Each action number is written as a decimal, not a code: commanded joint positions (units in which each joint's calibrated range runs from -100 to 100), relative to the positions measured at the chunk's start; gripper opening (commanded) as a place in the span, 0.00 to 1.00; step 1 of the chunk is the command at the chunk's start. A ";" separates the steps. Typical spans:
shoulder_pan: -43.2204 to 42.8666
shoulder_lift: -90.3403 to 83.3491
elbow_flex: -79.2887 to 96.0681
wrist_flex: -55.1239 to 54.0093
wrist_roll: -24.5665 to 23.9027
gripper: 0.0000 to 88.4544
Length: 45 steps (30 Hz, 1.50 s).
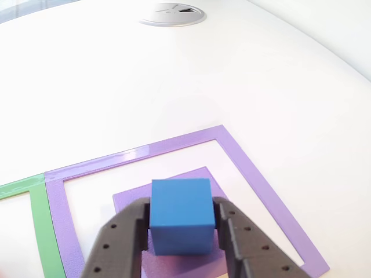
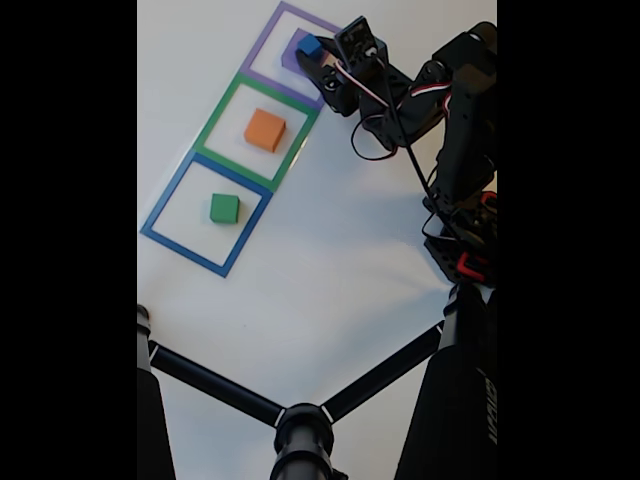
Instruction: Tower of hanoi
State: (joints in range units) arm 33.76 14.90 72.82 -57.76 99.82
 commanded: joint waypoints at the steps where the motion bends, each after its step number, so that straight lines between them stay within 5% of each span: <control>1: -0.30 0.16 -1.27 -2.16 0.18 0.03; 10: 0.95 0.97 -1.27 -2.16 0.18 0.21; 19: -0.11 -9.53 -0.64 6.26 0.18 0.24; 23: -0.78 -25.20 -1.73 24.40 0.18 0.24; 27: -0.68 -42.23 -8.64 53.63 0.18 0.22; 34: -4.62 -60.40 -25.55 98.65 0.18 0.00; 45: -16.70 -71.06 -53.09 141.89 0.18 0.00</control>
State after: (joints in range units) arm 20.42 -53.90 32.71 71.30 100.00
